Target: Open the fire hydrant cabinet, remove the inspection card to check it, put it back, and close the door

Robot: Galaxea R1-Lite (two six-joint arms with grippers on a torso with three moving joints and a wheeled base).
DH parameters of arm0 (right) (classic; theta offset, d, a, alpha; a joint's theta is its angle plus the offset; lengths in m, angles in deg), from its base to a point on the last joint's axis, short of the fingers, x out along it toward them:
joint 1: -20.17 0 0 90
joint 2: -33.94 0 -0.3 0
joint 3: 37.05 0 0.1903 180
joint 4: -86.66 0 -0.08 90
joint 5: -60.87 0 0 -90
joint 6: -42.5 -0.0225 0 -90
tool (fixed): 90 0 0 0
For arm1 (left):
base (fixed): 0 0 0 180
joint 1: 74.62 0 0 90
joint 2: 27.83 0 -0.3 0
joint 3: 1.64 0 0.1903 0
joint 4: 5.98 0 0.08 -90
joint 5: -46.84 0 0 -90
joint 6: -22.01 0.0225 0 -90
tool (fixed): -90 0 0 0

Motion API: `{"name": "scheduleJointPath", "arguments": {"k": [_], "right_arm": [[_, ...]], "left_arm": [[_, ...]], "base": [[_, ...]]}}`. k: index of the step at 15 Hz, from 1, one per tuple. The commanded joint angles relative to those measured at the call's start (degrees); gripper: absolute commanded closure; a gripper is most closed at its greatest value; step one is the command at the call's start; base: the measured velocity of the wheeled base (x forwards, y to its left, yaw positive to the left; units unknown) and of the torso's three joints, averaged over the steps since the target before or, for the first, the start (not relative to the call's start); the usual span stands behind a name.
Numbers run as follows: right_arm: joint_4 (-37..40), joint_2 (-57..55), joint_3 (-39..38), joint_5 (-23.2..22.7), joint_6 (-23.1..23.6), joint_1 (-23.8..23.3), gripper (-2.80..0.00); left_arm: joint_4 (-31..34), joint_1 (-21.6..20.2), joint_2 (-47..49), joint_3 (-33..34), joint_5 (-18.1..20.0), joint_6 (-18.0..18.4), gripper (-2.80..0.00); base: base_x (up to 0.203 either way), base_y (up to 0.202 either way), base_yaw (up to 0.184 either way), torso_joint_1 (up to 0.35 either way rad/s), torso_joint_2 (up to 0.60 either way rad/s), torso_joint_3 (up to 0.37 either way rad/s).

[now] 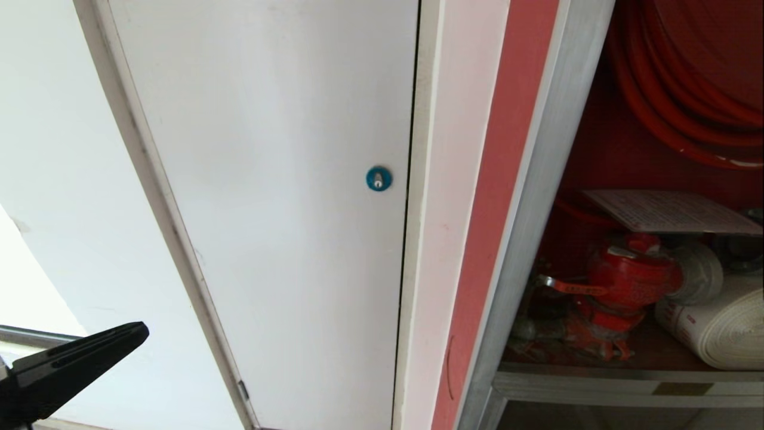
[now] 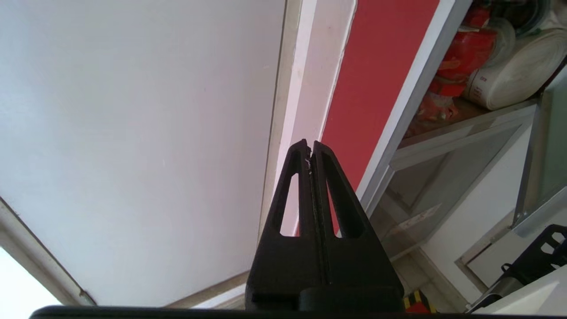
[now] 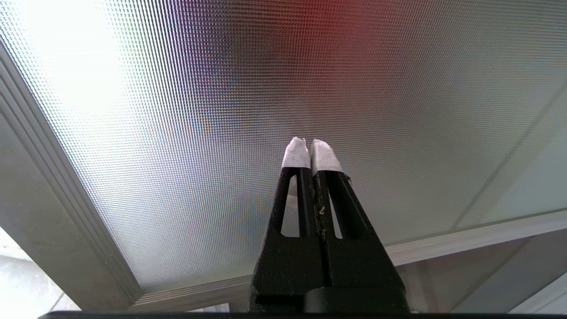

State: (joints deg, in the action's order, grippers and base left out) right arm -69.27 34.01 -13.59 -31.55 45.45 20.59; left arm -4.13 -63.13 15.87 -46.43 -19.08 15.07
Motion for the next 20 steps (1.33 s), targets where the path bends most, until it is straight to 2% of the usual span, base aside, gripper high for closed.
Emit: {"name": "scheduleJointPath", "arguments": {"k": [1,4,7,8,12,15,20], "right_arm": [[0.0,0.01,-0.01,-0.04,0.04,0.02,0.0],[0.0,0.01,-0.01,-0.04,0.04,0.02,0.0],[0.0,0.01,-0.01,-0.04,0.04,0.02,0.0],[0.0,0.01,-0.01,-0.04,0.04,0.02,0.0],[0.0,0.01,-0.01,-0.04,0.04,0.02,0.0],[0.0,0.01,-0.01,-0.04,0.04,0.02,0.0],[0.0,0.01,-0.01,-0.04,0.04,0.02,0.0]], "left_arm": [[-0.05,-0.26,-3.46,0.67,-0.04,-0.11,0.0],[-0.03,-0.81,-9.22,3.17,-2.89,0.0,0.0],[-0.15,-0.86,-11.03,3.81,-14.45,0.23,0.0],[-0.23,-0.86,-11.56,3.56,-16.15,0.81,0.0],[-0.07,-1.25,-15.0,3.19,-16.38,6.29,0.0],[-0.07,-8.39,-16.04,2.91,-16.16,7.45,0.0],[0.16,-10.67,-23.51,7.34,-16.09,8.34,0.0]], "base": [[0.0,0.0,0.0,0.0,0.0,0.0],[0.0,0.0,0.0,0.0,0.0,0.0],[0.0,0.0,0.0,0.0,0.0,0.0],[0.0,0.0,0.0,0.0,0.0,0.0],[0.0,0.0,0.0,0.0,0.0,0.0],[0.0,0.0,0.0,0.0,0.0,0.0],[0.0,0.0,0.0,0.0,0.0,0.0]]}}
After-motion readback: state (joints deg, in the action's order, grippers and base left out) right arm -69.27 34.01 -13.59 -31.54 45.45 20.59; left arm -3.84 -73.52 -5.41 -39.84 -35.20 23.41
